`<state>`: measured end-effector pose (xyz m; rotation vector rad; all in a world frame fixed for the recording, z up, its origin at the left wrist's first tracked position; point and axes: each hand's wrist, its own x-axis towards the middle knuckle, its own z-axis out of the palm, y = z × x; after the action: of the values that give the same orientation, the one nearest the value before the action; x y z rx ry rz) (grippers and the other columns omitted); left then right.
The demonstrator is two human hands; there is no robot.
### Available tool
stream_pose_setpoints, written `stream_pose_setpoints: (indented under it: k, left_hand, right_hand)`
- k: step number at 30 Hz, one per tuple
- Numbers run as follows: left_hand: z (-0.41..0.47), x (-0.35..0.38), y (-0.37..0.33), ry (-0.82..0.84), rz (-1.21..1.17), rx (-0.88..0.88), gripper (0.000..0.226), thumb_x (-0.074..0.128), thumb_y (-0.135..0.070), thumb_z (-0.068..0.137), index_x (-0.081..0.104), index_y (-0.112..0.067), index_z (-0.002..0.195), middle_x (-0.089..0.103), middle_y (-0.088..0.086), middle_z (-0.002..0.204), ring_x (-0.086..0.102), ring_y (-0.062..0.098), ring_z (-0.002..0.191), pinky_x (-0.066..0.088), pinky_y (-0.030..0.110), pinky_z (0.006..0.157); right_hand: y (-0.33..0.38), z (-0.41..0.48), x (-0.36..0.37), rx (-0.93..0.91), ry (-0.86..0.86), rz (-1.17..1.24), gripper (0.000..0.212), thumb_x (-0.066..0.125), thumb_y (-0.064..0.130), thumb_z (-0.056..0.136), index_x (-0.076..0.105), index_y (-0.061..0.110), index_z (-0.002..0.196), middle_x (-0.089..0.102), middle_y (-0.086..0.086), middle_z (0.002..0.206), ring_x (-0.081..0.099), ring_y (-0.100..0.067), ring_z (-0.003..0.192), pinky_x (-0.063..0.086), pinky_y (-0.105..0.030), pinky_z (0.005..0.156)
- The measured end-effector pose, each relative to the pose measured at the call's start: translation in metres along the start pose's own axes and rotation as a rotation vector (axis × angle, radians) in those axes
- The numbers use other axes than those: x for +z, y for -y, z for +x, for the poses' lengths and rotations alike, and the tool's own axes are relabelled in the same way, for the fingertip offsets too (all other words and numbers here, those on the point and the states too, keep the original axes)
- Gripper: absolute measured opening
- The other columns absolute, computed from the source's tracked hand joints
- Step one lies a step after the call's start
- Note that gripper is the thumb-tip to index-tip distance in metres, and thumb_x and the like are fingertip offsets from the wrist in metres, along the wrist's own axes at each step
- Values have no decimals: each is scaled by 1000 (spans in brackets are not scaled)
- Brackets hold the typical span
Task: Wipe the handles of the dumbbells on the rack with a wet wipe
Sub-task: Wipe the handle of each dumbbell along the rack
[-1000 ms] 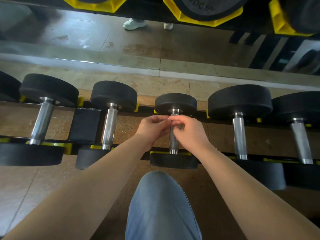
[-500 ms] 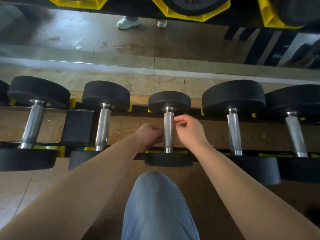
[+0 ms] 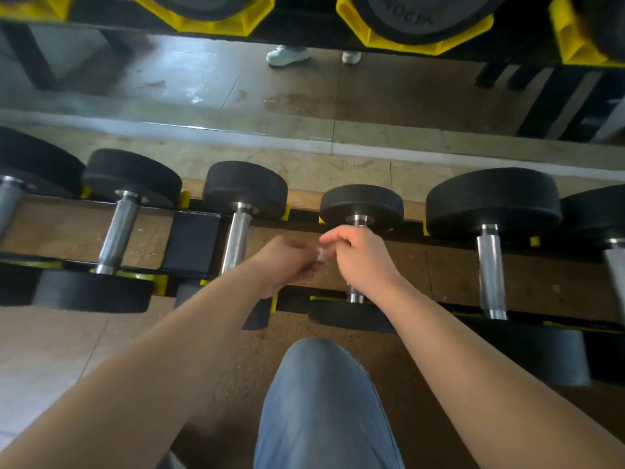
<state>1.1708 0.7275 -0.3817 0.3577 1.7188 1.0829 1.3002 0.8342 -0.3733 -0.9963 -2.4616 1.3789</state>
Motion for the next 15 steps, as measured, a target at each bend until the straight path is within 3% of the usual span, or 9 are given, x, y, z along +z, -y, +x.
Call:
stream_pose_setpoints:
  k: [5,7,10,13,15]
  left_hand:
    - [-24,-34,-2,-196,-95,154,19,67,-10,99,70,-5,117,70,10,89,64,14,76,56,23,70]
    - [-34,-49,-1,-228,-90,188,15,70,-13,97,74,-7,111,70,7,83,62,11,71,54,21,64]
    - [-46,-73,3,-283,-13,224,11,73,-23,95,78,-16,102,76,4,83,66,5,66,50,19,55]
    - [-43,-101,8,-366,133,254,5,74,-30,92,78,-28,95,79,-1,85,74,15,83,59,36,71]
    - [-38,-116,10,-383,160,267,6,72,-30,94,77,-28,96,77,-3,84,73,16,84,59,36,70]
  right_hand:
    - [28,9,19,-42,44,31,52,41,-4,94,66,25,128,67,8,117,57,-7,115,37,-13,80]
    - [40,9,34,-92,45,-3,40,49,8,98,67,30,126,66,16,114,58,0,109,39,-13,82]
    - [56,9,58,-157,-3,-20,22,65,36,98,72,34,119,67,23,103,58,13,93,37,-4,73]
    - [70,15,77,-141,-81,-6,17,69,38,95,74,31,110,67,23,97,58,13,89,39,-2,68]
    - [78,24,90,-127,-101,-10,13,69,35,95,73,29,107,65,22,96,58,10,88,39,-5,69]
